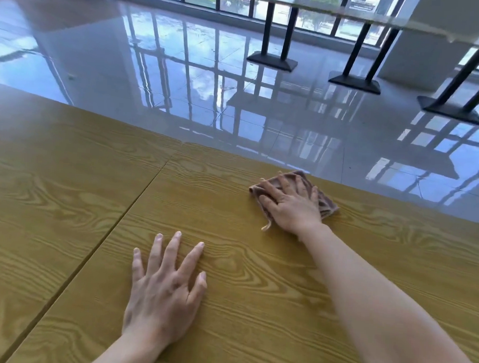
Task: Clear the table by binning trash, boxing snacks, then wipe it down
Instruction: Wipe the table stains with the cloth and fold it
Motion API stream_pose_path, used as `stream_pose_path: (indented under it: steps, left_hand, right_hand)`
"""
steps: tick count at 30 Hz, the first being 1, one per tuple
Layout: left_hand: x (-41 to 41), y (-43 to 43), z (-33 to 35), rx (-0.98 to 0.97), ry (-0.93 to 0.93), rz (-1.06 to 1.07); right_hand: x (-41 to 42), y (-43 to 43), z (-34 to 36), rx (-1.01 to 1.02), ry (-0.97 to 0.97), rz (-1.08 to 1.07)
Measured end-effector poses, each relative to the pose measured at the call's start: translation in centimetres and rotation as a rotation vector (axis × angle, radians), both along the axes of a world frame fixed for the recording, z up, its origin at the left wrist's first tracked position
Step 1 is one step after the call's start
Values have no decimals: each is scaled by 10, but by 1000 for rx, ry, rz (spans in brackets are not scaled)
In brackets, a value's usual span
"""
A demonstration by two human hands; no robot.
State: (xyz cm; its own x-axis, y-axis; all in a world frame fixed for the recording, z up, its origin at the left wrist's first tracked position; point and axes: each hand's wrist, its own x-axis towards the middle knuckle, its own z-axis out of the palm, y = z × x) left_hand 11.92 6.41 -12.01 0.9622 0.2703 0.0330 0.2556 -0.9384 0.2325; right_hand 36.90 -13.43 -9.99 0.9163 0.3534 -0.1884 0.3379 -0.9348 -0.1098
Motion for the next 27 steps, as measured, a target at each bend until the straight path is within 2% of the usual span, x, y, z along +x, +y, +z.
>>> stream_pose_path:
  steps: [3, 6, 9, 11, 14, 16, 18, 20, 23, 27]
  left_hand:
    - [2, -1, -1, 34, 39, -14]
    - [3, -1, 2, 49, 66, -14]
    - [4, -1, 5, 45, 89, -21]
    - [4, 0, 9, 0, 70, -24]
    - [-1, 2, 18, -206, -63, -9]
    - [-8, 6, 21, -310, -156, -29]
    - [-15, 4, 22, -277, -199, -144]
    - [-13, -7, 24, -200, -231, -313]
    - [4, -26, 23, -52, -164, -480]
    - [21, -13, 15, 45, 16, -469]
  right_hand:
    - [-11, -35, -3, -13, -15, -168]
    - [-78, -43, -10, 19, -55, -191]
    - [-155, -21, -11, 37, -92, -72]
    - [-186, 8, -12, 78, -110, 97]
    - [-191, 27, -2, 136, -86, 381]
    - [-186, 12, 5, 217, -74, 384]
    - [-191, -9, 5, 346, -96, 201]
    - [-196, -17, 1, 354, -38, 76]
    - [-191, -8, -8, 149, -47, 200]
    - [-168, -5, -11, 87, -68, 361]
